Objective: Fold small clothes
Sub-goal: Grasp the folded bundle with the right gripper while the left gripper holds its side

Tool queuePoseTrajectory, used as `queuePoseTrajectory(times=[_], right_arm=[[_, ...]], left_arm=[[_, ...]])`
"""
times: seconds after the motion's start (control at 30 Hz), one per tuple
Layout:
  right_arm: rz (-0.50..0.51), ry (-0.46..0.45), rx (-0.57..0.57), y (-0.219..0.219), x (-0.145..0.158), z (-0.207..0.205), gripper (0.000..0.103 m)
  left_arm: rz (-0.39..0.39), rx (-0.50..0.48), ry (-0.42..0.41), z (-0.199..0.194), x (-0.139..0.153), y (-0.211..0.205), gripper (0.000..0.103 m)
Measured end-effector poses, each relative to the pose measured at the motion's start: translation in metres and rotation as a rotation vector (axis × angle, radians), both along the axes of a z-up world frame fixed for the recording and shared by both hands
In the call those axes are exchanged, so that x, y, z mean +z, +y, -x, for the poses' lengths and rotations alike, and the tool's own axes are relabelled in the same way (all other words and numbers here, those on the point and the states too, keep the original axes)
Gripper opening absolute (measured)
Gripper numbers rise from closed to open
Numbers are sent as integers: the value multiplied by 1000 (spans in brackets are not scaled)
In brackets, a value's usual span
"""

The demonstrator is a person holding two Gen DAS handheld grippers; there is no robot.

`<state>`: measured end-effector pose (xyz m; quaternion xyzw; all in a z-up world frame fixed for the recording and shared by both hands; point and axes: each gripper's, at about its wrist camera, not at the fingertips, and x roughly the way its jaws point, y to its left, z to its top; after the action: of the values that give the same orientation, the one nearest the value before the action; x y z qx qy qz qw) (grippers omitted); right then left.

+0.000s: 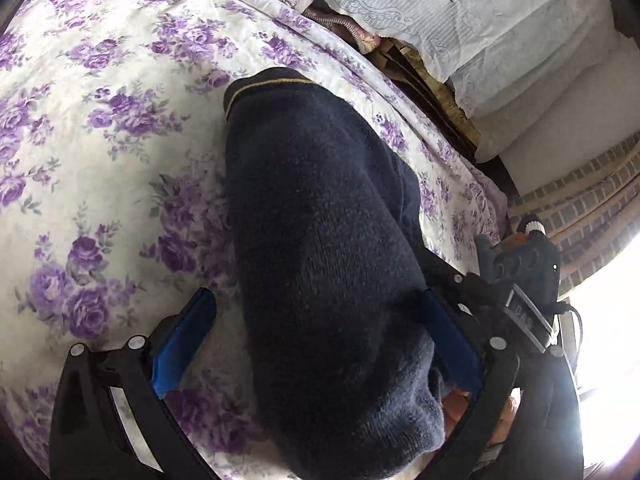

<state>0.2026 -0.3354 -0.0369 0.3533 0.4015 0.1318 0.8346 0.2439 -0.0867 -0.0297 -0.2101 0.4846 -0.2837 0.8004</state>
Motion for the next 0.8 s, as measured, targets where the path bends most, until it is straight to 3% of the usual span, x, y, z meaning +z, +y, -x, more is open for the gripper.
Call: queuePoseTrajectory(times=[0.07, 0.13, 0.3, 0.37, 0.47, 0.6, 0.8], right_arm=[[16, -18, -2, 4, 1, 1, 59], [22, -30, -8, 6, 3, 2, 54], [74, -50, 10, 16, 11, 8, 53], [42, -27, 16, 13, 0, 3, 53], [20, -34, 17, 11, -2, 3, 52], [101, -80, 2, 22, 8, 11, 46], [115, -105, 2, 26, 19, 26, 42]], left_arm=[[-1, -12, -12, 2, 2, -2, 97], [12, -47, -25, 7, 5, -6, 87], [-52, -45, -62, 13, 7, -11, 90], [-38, -41, -23, 7, -1, -11, 95], [-95, -49, -54, 11, 1, -20, 95], [-194, -60, -131, 23, 7, -30, 84], [-195, -61, -184, 40, 16, -26, 79]])
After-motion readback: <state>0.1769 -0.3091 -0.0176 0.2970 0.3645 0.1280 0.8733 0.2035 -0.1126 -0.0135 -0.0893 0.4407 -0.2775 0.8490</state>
